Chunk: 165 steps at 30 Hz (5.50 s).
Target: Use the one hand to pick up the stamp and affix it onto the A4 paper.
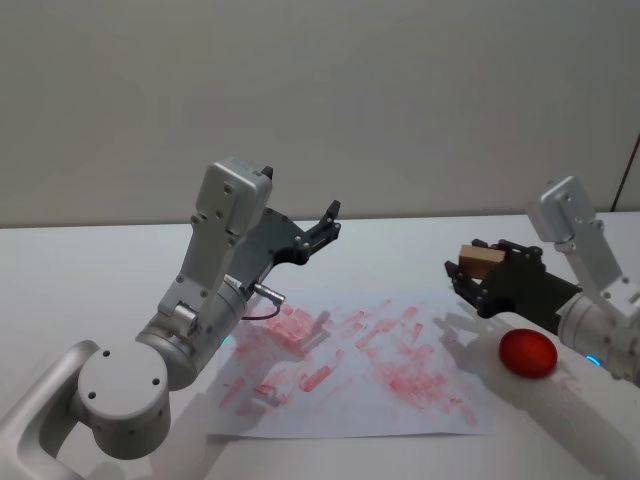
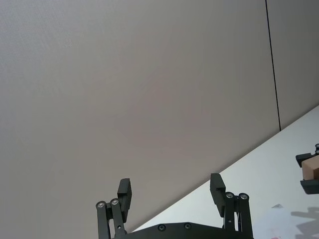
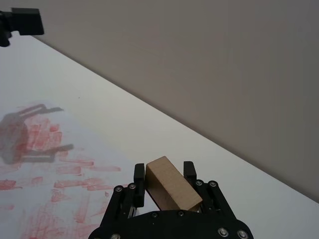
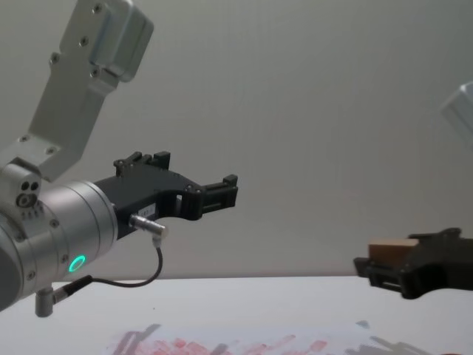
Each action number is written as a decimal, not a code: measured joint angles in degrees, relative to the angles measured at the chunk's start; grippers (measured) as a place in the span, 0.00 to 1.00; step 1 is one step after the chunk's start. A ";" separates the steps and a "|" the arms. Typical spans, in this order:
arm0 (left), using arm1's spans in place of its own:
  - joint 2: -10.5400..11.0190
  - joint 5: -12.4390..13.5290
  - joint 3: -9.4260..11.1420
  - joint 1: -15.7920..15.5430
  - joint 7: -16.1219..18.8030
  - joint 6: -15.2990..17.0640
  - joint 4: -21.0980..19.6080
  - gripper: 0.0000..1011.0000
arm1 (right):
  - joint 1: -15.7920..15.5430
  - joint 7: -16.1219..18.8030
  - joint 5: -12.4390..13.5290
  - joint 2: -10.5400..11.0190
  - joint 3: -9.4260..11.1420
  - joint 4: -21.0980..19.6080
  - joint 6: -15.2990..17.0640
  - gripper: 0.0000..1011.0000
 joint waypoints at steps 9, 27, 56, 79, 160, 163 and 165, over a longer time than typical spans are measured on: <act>0.00 0.00 0.00 0.00 0.00 0.00 0.00 0.99 | 2.17 4.91 2.52 -1.66 -0.96 3.99 -0.29 0.45; 0.00 0.00 0.00 0.00 0.00 0.00 0.00 0.99 | 7.68 14.63 5.87 -5.22 -3.04 15.46 -1.85 0.45; 0.00 0.00 0.00 0.00 0.00 0.00 0.00 0.99 | 9.89 19.70 1.67 -5.31 -4.68 18.43 2.49 0.45; 0.00 0.00 0.00 0.00 0.00 0.00 0.00 0.99 | 12.43 20.67 2.45 -6.35 -5.57 23.68 1.22 0.45; 0.00 0.00 0.00 0.00 0.01 0.00 0.00 0.99 | -3.01 -8.24 13.27 2.61 -2.31 2.53 -1.93 0.45; 0.00 0.00 0.00 0.00 0.01 0.00 0.00 0.99 | -3.88 -9.40 13.67 2.89 -2.29 1.93 -1.64 0.45; 0.00 0.00 0.00 0.00 0.01 0.00 0.00 0.99 | -4.98 -10.80 14.02 3.29 -2.25 1.16 -1.26 0.45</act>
